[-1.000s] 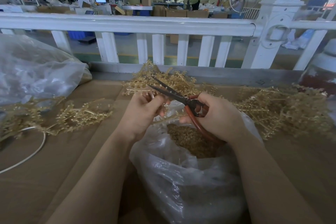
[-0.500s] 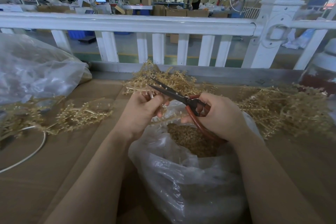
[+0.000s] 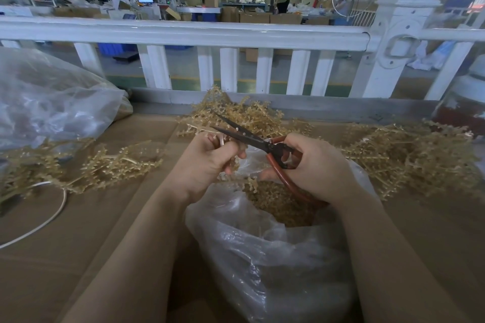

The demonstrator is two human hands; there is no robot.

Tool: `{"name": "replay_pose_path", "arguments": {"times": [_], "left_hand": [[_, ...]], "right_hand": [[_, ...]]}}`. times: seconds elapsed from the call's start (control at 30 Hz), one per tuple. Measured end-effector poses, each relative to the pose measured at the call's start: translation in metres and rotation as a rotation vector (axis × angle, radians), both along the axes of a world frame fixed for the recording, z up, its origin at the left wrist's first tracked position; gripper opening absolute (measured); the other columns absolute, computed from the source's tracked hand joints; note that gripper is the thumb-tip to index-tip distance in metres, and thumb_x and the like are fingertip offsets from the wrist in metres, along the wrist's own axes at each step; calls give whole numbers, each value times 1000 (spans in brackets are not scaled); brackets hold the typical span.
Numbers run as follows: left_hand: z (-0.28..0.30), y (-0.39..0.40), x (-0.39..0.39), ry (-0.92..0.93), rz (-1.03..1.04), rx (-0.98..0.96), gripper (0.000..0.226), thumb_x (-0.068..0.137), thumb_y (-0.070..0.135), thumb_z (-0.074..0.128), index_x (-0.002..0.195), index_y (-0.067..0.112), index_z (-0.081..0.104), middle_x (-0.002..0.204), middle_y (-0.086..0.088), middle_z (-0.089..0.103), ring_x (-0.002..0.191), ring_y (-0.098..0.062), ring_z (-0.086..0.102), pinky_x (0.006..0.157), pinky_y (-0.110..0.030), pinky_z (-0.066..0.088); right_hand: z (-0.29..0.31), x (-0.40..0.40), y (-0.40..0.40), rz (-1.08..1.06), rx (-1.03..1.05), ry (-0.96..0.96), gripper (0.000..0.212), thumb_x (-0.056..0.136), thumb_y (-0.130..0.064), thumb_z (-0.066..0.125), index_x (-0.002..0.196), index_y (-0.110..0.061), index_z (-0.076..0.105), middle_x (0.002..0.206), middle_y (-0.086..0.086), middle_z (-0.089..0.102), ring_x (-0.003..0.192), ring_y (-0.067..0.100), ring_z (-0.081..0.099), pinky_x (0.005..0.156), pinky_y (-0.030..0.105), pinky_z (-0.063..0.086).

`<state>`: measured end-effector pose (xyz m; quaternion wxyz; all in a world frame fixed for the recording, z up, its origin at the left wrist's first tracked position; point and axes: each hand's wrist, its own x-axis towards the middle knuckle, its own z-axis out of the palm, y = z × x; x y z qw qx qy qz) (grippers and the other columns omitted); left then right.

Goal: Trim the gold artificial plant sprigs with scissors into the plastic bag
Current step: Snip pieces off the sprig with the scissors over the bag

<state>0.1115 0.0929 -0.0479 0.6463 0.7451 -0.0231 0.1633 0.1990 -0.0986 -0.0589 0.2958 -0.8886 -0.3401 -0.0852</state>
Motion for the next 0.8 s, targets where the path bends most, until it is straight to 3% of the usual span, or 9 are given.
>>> {"name": "replay_pose_path", "arguments": {"times": [0.13,0.27,0.47,0.57,0.7,0.8], "left_hand": [[1,-1,0,2,-12,-10,45,93,-5,56,58,21,66,50,8,56,41,-5,43,43,-12,35],[2,-1,0,9,-25,-15,46,94,-2,58,56,22,67,51,7,57,40,-4,42,42,-12,34],[0,1,1,10,-37,-28,45,94,-2,57,57,22,66,51,7,57,39,-4,41,42,-11,33],[-3,3,1,20,-32,-62,43,92,-3,58,59,22,69,51,6,58,40,-5,43,43,-12,35],[-6,7,3,-18,-45,-164,7,79,6,72,82,12,72,78,-16,64,65,-17,65,57,-21,46],[-10,13,7,-46,-39,-304,20,75,9,74,93,5,66,87,-9,73,86,-20,72,74,-26,55]], "right_hand": [[0,-1,0,0,15,-11,56,46,-108,44,89,-73,43,94,-61,43,68,-14,56,52,13,35],[0,1,-1,15,42,-8,61,44,-110,37,90,-71,45,98,-57,46,92,-28,46,52,16,37],[0,0,-1,25,36,11,54,47,-106,47,89,-72,45,97,-56,48,91,-29,46,53,14,37],[2,-1,-1,14,54,15,63,45,-107,46,89,-62,50,97,-49,53,89,-24,50,53,17,38],[2,-1,-3,-18,57,43,80,40,-109,43,90,-47,56,96,-43,56,87,-20,52,54,21,40],[1,0,-4,-39,70,54,84,40,-108,44,82,-37,58,90,-40,58,82,-15,55,53,22,39]]}}
